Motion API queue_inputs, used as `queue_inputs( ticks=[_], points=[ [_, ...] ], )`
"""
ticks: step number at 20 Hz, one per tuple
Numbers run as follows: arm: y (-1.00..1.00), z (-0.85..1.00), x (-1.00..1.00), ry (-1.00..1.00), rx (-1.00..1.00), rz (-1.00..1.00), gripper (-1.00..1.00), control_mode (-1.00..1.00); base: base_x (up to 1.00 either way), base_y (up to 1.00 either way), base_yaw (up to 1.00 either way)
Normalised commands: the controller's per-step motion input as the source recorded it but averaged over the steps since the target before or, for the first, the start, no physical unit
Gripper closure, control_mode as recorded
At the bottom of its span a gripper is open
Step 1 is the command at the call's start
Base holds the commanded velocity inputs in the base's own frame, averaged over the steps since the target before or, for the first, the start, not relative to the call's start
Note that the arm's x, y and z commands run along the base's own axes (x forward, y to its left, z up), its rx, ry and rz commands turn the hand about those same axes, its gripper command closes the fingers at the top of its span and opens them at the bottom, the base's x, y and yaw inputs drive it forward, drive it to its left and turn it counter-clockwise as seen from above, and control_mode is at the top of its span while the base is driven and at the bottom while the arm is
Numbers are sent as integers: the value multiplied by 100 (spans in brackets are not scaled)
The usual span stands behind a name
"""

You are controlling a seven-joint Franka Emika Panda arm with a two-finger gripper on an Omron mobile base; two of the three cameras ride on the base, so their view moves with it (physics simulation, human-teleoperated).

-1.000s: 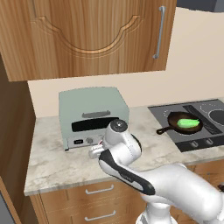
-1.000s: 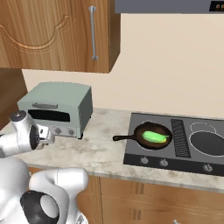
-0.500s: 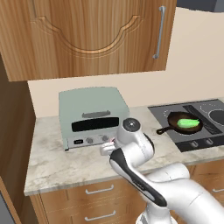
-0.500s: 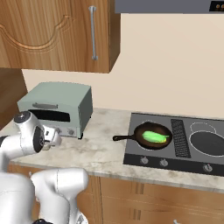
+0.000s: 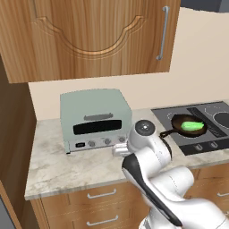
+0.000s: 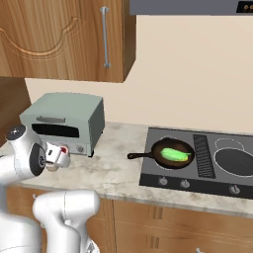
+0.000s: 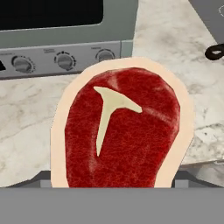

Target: Place both pans onto different burners. Then place the corn and the steak on different pans.

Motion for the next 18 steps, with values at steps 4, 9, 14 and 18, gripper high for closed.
queue_inputs(
  ticks=[4, 9, 14, 18],
  points=[
    [-29, 49, -9, -3, 0, -14, 100, -100, 0, 0, 0],
    [-38, 35, -18, -6, 0, -5, 100, -100, 0, 0, 0],
    [-40, 17, -10, -7, 0, 2, 100, -100, 0, 0, 0],
    [-44, 4, -14, -10, 0, 4, 100, -100, 0, 0, 0]
  ],
)
